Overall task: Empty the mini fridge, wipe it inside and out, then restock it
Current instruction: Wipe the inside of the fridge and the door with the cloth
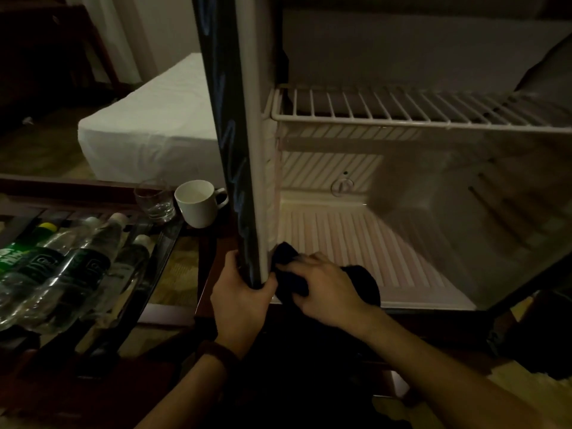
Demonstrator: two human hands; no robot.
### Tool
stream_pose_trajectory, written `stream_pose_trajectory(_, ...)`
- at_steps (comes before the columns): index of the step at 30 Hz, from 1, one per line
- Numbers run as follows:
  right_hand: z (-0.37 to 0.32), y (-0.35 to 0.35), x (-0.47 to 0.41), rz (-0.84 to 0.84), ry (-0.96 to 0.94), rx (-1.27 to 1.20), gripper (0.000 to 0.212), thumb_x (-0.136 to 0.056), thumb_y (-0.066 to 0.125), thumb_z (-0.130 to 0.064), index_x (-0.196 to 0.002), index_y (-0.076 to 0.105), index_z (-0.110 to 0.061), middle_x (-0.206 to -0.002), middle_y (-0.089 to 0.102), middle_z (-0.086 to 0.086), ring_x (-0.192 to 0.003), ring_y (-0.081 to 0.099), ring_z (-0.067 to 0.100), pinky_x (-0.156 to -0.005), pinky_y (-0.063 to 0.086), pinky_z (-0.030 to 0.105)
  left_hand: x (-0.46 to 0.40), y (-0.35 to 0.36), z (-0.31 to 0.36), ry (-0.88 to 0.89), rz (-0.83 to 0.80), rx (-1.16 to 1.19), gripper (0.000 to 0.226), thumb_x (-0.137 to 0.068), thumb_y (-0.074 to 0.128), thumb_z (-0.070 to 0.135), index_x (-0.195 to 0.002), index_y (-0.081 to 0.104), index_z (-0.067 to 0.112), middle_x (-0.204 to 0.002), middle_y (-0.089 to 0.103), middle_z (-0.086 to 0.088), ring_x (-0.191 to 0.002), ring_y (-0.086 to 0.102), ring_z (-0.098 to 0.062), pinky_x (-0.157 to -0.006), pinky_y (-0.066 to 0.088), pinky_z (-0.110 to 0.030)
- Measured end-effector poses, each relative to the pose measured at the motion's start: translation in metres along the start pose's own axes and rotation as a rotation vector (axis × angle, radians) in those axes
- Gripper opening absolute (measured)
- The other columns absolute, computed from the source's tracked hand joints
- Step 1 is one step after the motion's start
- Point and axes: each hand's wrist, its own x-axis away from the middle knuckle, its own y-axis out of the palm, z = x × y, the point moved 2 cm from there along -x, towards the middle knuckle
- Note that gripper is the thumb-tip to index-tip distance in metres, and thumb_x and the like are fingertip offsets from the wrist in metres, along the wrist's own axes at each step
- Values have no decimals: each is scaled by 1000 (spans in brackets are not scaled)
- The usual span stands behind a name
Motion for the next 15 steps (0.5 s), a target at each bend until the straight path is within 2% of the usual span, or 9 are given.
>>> stream_pose_trajectory(3,12,-5,-49,47,138,34,54,-85,58,-21,-137,44,-26,-133,53,2,-114,46,26,-79,44,30,-1,0,1,19,-2,-66,46,-70,76,20,-89,39,37,-75,50,23,-67,48,10,-61,34,-7)
stream_pose_trajectory(6,32,-9,-101,60,251,97,55,-85,57,-23,-138,42,-24,-130,53,7,-114,45,31,-80,44,35,-1,1,4,24,23,-105,48,-70,77,17,-94,37,30,-74,45,26,-69,46,0,-66,39,-17)
stream_pose_trajectory(8,38,-14,-120,57,266,132,57,-84,57,-22,-138,40,-21,-132,50,8,-116,43,33,-85,44,41,-1,1,6,18,18,-117,49,-70,76,18,-95,35,30,-73,43,26,-69,45,-2,-69,40,-22)
stream_pose_trajectory(11,39,-19,-129,36,276,238,56,-83,59,-25,-136,40,-18,-133,44,10,-120,39,34,-91,42,48,-2,0,7,28,7,-109,50,-70,76,17,-95,34,30,-72,43,24,-64,43,4,-68,39,-23)
stream_pose_trajectory(15,36,-24,-123,21,305,277,47,-86,58,-28,-130,46,-17,-132,40,12,-120,38,35,-91,40,49,-1,-1,8,23,-12,-99,50,-70,76,15,-95,35,28,-72,43,24,-63,41,9,-67,39,-23)
